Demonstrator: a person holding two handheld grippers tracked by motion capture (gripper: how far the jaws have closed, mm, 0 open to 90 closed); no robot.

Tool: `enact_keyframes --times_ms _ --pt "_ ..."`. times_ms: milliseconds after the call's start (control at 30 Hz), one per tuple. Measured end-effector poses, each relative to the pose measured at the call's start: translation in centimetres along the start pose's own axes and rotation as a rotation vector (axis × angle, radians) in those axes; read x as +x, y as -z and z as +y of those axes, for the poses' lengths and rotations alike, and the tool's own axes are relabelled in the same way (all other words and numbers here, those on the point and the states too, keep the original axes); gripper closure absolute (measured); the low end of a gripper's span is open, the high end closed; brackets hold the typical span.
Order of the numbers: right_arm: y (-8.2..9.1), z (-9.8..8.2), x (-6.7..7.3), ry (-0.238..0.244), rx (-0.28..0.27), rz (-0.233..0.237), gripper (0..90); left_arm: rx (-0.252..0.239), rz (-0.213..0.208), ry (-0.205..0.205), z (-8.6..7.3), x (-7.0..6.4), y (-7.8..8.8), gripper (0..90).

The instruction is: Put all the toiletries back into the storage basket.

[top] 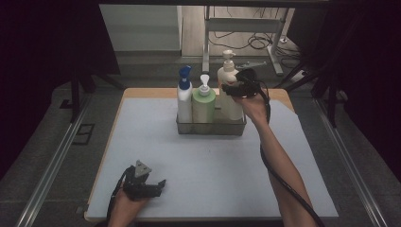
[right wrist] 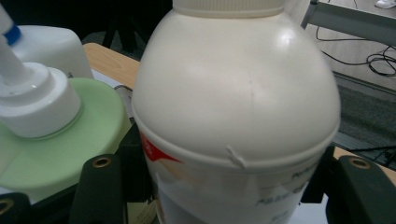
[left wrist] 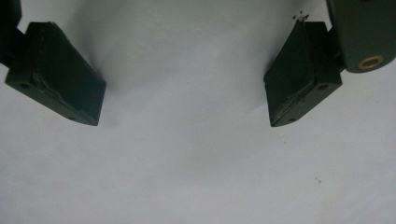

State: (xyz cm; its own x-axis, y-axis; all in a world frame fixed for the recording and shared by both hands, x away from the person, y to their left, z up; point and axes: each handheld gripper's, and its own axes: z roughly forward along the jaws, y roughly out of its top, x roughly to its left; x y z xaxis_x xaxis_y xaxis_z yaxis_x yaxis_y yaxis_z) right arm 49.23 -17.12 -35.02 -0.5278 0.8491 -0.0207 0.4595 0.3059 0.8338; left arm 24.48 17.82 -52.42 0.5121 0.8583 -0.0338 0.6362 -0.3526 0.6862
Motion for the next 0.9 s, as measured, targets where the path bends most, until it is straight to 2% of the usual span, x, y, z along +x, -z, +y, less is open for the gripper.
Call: enact_keyframes --times_ms 400,900 --pt "-1.5 -1.3 -0.2 0.010 0.008 -0.012 37.8 0.000 0.000 0.000 0.0 0.0 0.0 12.1" --pt "-1.9 -2.8 0.0 0.006 0.033 0.003 37.8 0.000 0.001 0.000 0.0 0.0 0.0 12.1"
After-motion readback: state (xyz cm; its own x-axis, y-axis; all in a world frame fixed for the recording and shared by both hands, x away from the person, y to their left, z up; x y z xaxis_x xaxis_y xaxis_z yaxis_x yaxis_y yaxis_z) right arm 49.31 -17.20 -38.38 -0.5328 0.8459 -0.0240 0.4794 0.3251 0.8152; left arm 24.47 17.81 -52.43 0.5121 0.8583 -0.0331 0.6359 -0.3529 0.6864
